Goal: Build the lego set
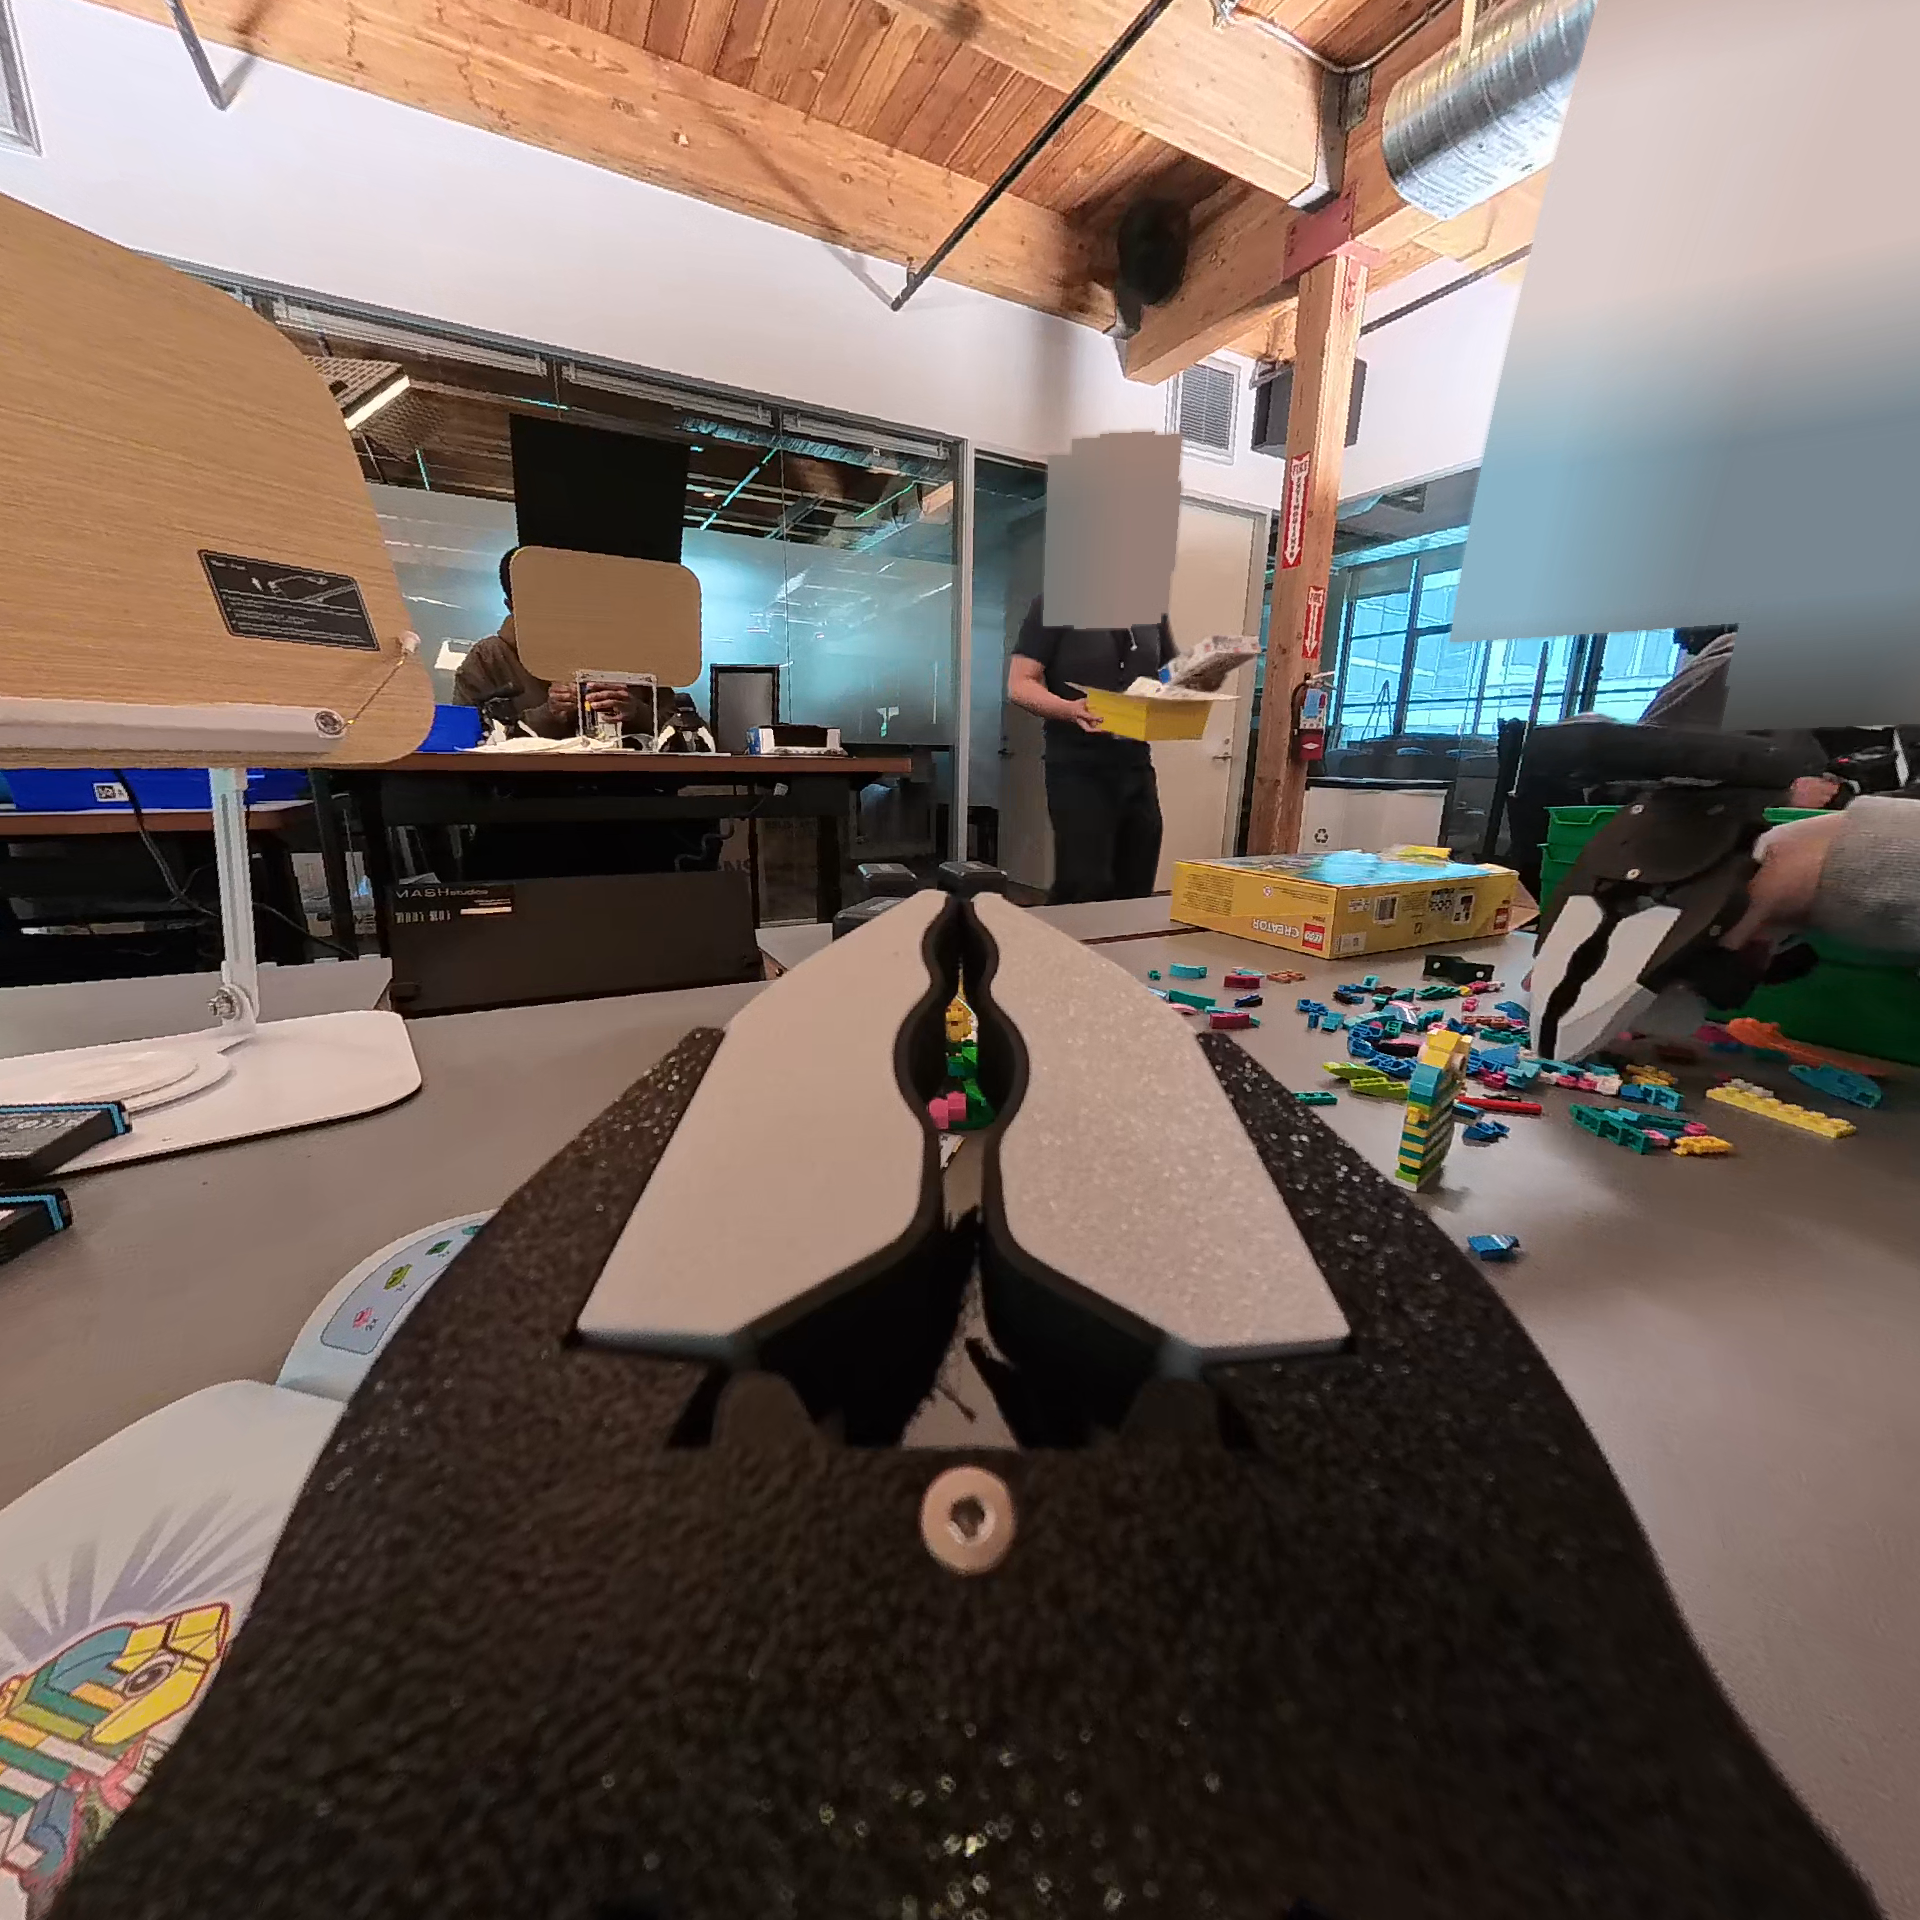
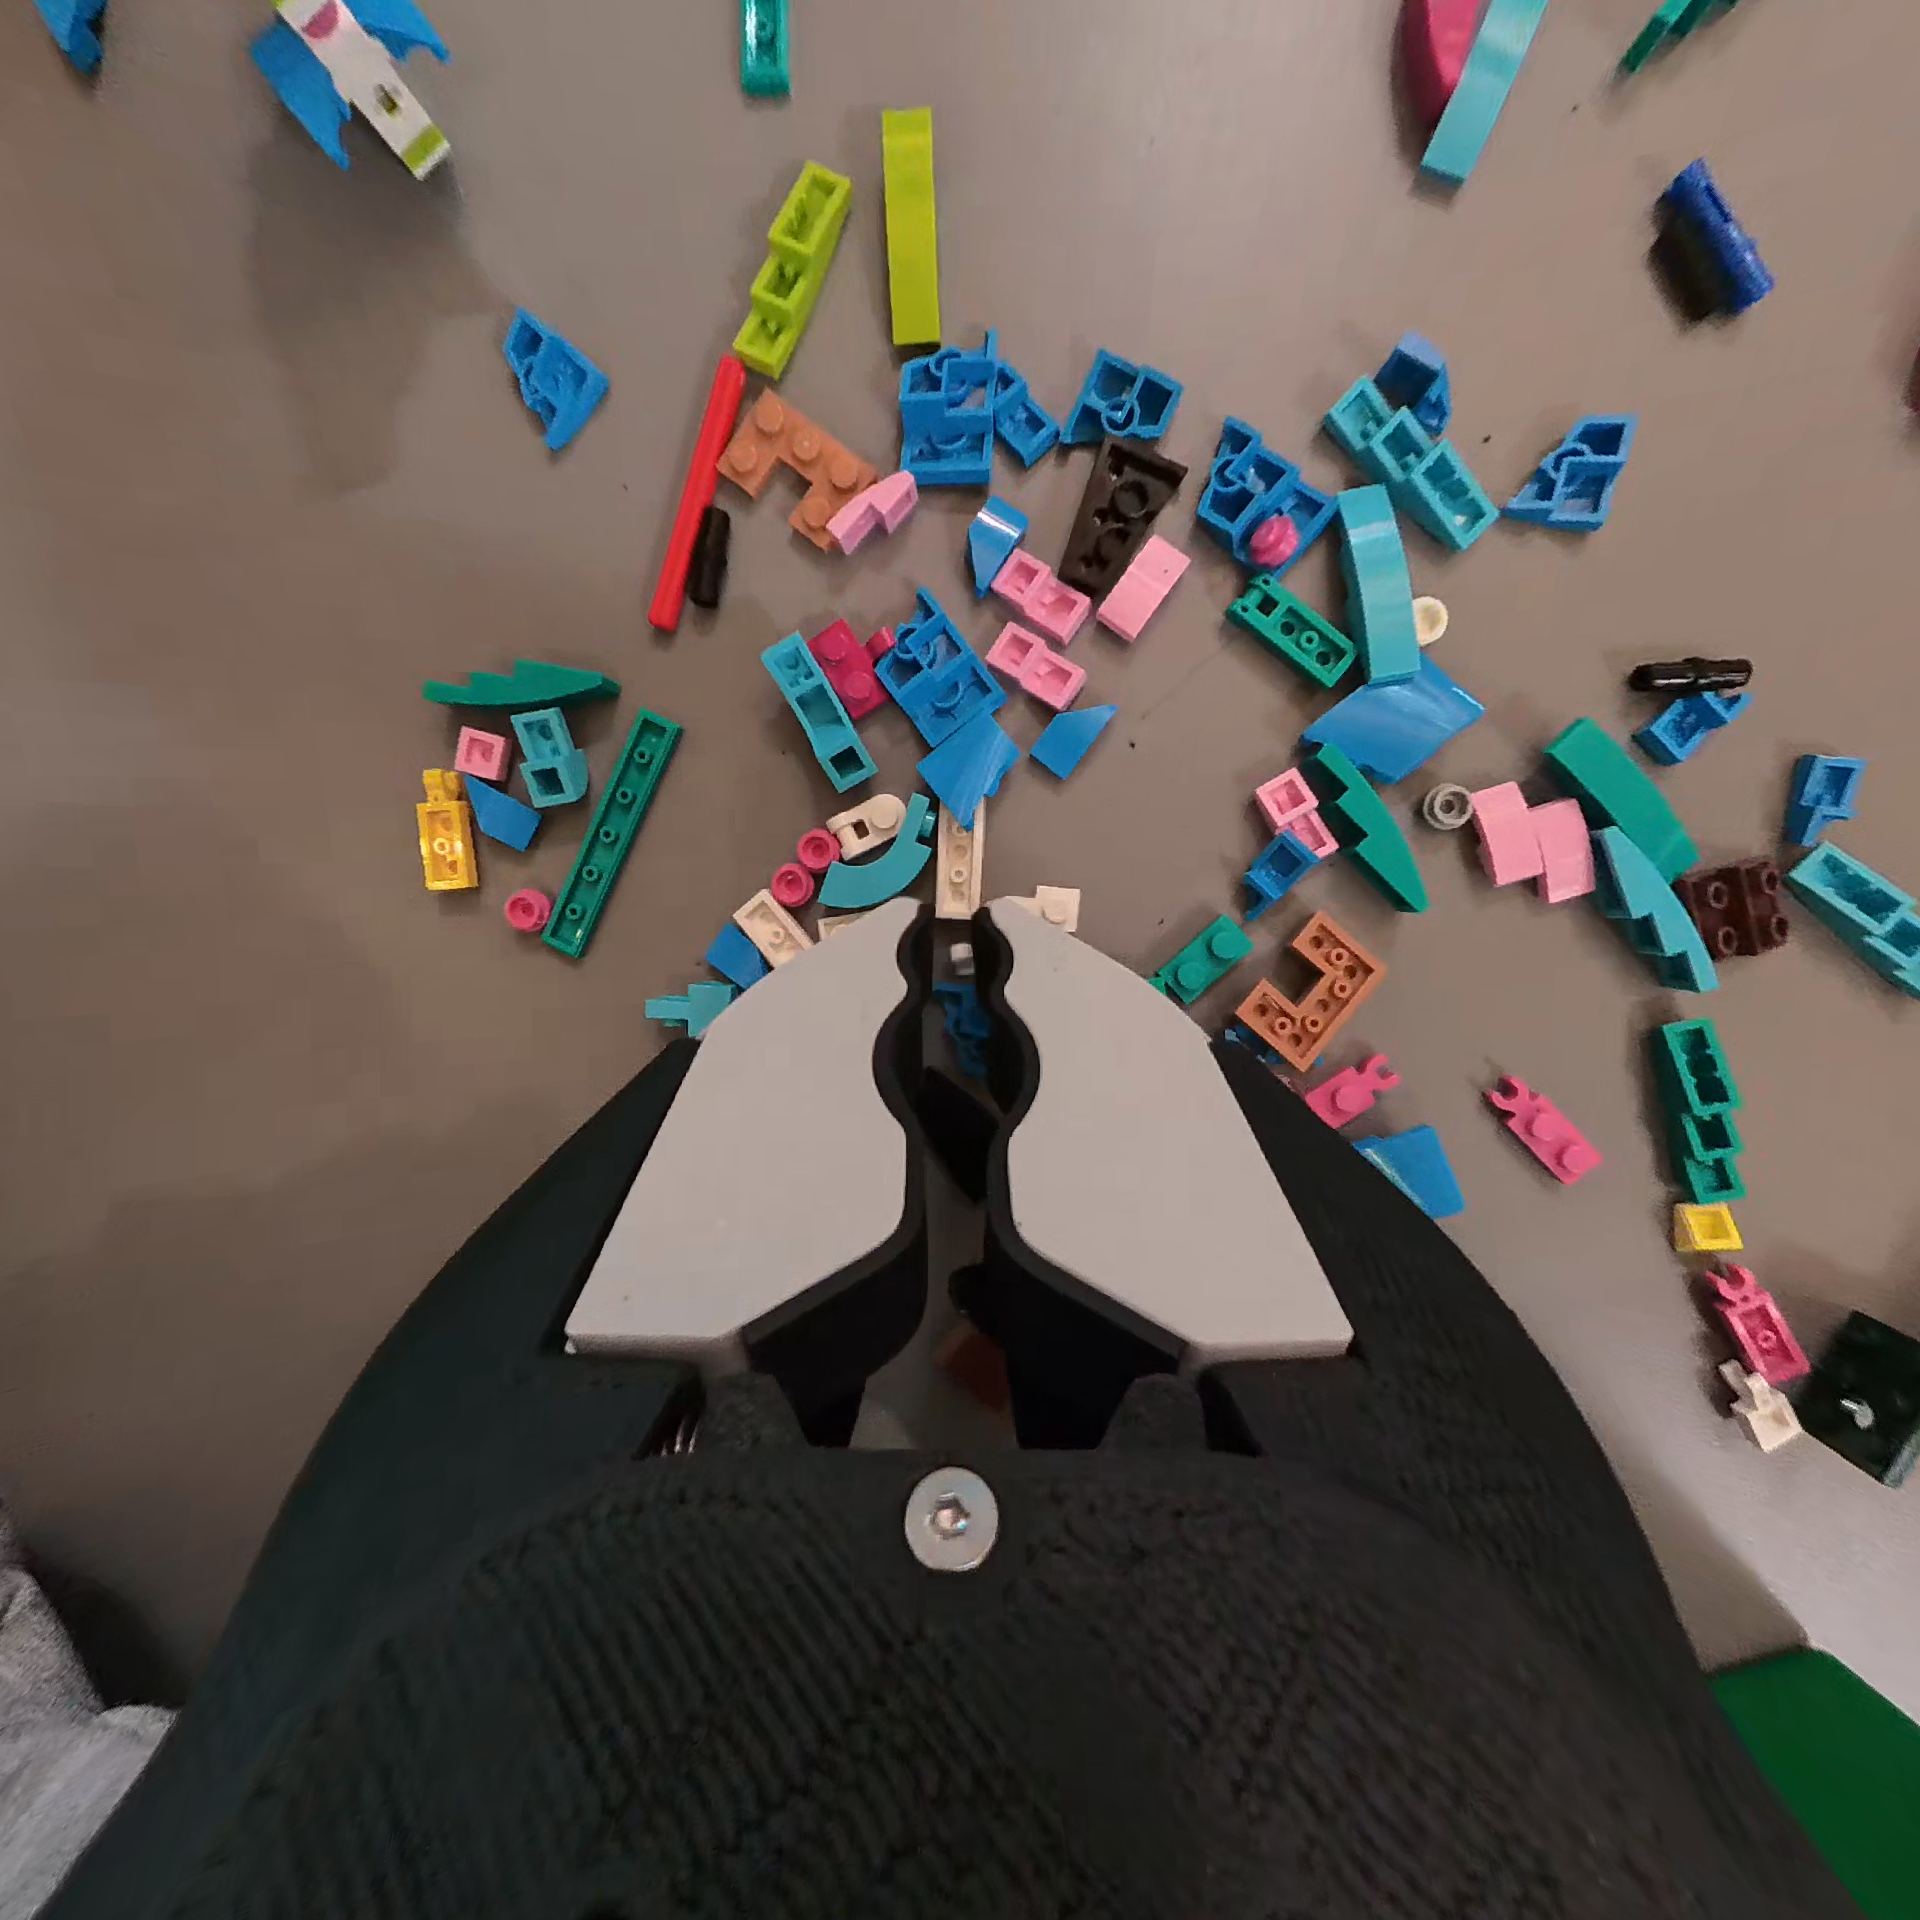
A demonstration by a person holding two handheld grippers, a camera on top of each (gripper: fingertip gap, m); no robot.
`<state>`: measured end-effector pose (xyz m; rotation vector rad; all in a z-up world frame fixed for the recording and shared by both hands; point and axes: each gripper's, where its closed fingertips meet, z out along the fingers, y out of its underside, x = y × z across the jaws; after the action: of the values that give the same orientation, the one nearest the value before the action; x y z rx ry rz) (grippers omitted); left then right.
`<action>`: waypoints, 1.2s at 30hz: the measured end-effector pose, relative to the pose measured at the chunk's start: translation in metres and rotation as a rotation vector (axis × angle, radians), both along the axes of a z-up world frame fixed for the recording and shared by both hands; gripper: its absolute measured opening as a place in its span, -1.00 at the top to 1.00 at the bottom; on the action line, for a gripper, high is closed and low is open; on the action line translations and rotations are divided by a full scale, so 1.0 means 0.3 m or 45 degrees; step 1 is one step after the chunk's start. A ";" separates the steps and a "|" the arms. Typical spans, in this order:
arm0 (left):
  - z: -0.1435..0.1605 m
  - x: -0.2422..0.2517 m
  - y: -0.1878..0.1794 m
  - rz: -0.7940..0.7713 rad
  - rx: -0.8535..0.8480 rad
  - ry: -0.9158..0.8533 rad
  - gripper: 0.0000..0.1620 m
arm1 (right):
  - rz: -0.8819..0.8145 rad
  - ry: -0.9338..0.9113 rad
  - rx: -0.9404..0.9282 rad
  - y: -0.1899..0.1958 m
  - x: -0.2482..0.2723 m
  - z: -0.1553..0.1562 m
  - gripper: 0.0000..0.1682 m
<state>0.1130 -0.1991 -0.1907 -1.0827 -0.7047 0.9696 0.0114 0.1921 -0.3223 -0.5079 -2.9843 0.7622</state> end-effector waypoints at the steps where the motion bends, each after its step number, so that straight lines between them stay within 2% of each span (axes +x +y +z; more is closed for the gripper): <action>1: 0.000 0.000 0.000 0.000 0.000 0.001 1.00 | 0.005 -0.006 0.001 -0.002 0.000 -0.004 0.92; 12: 0.000 0.000 -0.002 0.000 0.001 0.000 1.00 | -0.005 -0.017 -0.009 -0.020 -0.027 -0.008 0.93; 18: 0.001 0.000 -0.001 -0.009 0.013 -0.001 1.00 | -0.118 -0.155 -0.192 -0.020 -0.023 0.024 0.93; 30: 0.002 0.000 -0.003 -0.011 0.022 0.002 1.00 | -0.105 0.093 -0.080 -0.003 -0.057 0.029 0.93; 34: 0.003 0.001 -0.004 -0.013 0.026 0.003 1.00 | -0.113 0.156 0.034 0.021 -0.063 0.010 0.93; 36: 0.003 0.001 -0.004 -0.014 0.028 0.004 1.00 | -0.122 0.174 0.039 0.021 -0.057 0.015 0.87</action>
<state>0.1134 -0.2003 -0.1898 -1.0642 -0.7049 0.9522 -0.0057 0.1985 -0.3179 -0.5682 -2.8192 0.7115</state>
